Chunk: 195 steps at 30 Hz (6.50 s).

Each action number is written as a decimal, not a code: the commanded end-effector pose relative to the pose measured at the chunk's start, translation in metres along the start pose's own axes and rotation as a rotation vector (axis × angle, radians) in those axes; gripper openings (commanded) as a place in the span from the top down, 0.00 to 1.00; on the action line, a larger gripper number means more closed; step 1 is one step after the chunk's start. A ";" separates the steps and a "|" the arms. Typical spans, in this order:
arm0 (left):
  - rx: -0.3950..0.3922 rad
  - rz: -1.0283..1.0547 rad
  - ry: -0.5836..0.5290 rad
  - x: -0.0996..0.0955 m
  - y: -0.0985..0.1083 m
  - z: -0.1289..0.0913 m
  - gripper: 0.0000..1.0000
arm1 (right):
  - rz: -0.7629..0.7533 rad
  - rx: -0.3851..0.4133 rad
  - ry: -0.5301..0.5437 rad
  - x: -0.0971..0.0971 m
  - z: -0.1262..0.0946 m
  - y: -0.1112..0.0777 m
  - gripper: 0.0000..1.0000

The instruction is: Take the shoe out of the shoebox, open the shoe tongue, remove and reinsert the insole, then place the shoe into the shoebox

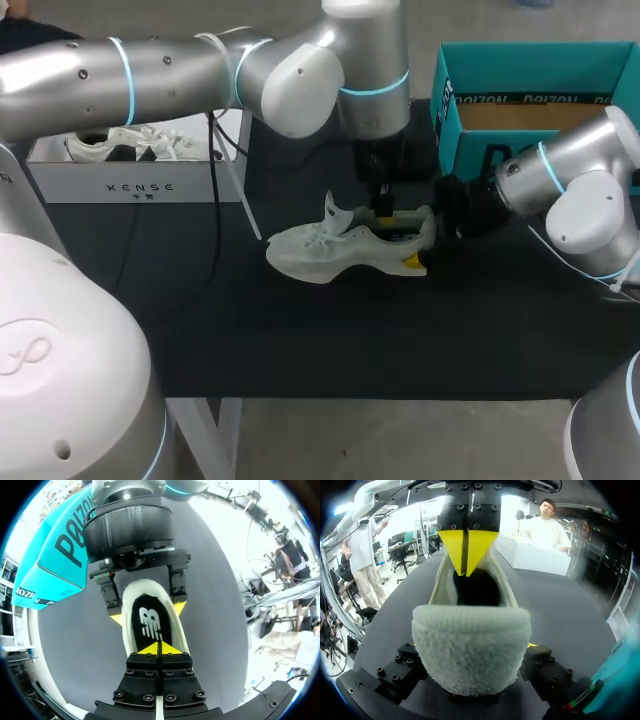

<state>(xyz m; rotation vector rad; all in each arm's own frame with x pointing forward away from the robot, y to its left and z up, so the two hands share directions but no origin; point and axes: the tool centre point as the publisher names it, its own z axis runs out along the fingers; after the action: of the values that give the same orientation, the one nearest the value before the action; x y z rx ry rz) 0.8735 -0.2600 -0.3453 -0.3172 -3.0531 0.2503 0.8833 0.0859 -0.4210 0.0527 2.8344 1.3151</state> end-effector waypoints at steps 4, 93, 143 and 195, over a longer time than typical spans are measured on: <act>0.007 0.011 0.010 -0.002 0.000 0.018 1.00 | -0.001 0.000 -0.002 -0.001 0.002 0.000 1.00; -0.115 -0.079 -0.271 0.013 0.051 0.078 0.51 | -0.001 0.000 -0.002 -0.001 0.002 0.000 1.00; -0.035 -0.220 -0.326 0.033 0.062 0.009 1.00 | -0.001 0.000 -0.002 -0.001 0.002 0.000 1.00; 0.574 -0.171 -0.147 0.021 0.021 -0.041 1.00 | -0.001 0.000 -0.002 -0.001 0.002 0.000 1.00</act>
<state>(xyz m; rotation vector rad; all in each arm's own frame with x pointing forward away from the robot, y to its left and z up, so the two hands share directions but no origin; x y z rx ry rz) 0.8563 -0.2248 -0.3046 0.0145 -2.9697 1.0959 0.8831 0.0865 -0.4211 0.0538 2.8321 1.3155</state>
